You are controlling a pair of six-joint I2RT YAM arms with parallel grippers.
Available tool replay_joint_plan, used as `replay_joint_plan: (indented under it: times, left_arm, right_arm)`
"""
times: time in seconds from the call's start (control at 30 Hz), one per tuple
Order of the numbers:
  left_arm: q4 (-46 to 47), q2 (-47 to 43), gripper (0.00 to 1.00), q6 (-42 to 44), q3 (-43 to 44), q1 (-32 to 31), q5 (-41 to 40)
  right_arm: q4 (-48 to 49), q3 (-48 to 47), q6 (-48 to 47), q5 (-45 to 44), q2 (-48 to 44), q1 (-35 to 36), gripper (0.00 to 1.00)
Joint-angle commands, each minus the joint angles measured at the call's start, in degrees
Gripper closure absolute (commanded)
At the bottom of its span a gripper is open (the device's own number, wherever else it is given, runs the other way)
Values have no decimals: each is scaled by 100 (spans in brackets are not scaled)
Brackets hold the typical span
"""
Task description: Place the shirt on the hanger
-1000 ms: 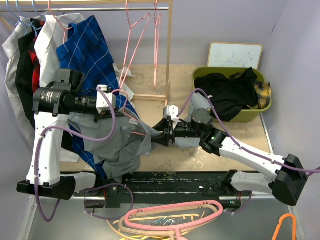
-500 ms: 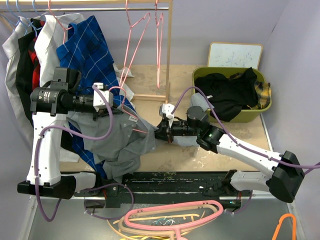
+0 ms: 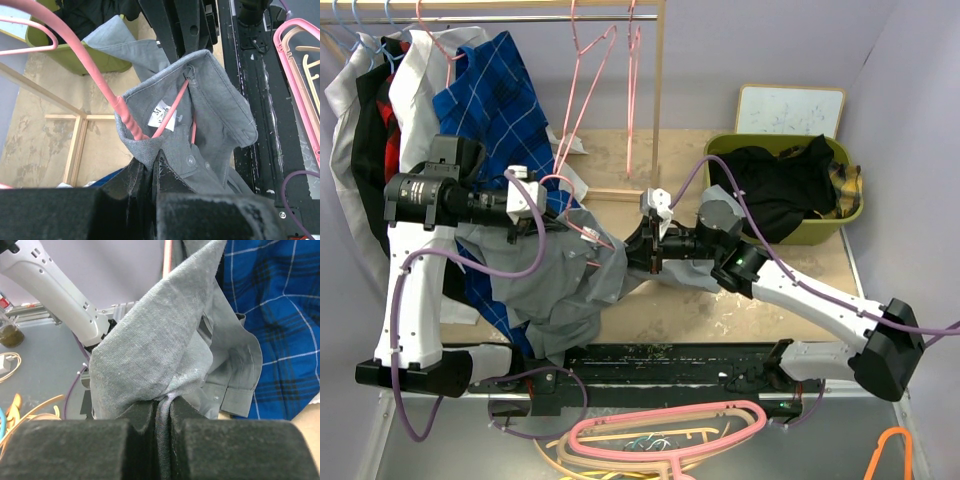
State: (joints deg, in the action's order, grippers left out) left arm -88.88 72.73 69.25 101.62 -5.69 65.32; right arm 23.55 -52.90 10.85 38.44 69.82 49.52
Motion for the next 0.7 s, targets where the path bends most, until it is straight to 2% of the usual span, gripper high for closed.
replay_joint_plan:
  times: [0.0, 0.2, 0.37, 0.53, 0.6, 0.63, 0.67]
  left_arm:
    - [29, -19, 100, 125, 40, -11, 346]
    - [33, -15, 100, 131, 50, -11, 417]
    - [29, -13, 100, 138, 74, 32, 482]
    - [29, -3, 100, 149, 110, 58, 482]
    - [29, 13, 100, 144, 124, 68, 482]
    - [29, 15, 100, 153, 125, 76, 489]
    - [29, 20, 100, 152, 129, 77, 498]
  right_arm:
    - [517, -220, 175, 194, 129, 24, 98]
    - [524, -378, 242, 219, 312, 23, 99]
    - [578, -431, 398, 344, 487, 31, 87]
    - [636, -431, 522, 432, 605, 32, 85]
    - [644, -431, 568, 480, 637, 32, 89]
    - [667, -431, 575, 466, 637, 32, 97]
    - [681, -431, 569, 425, 621, 32, 100]
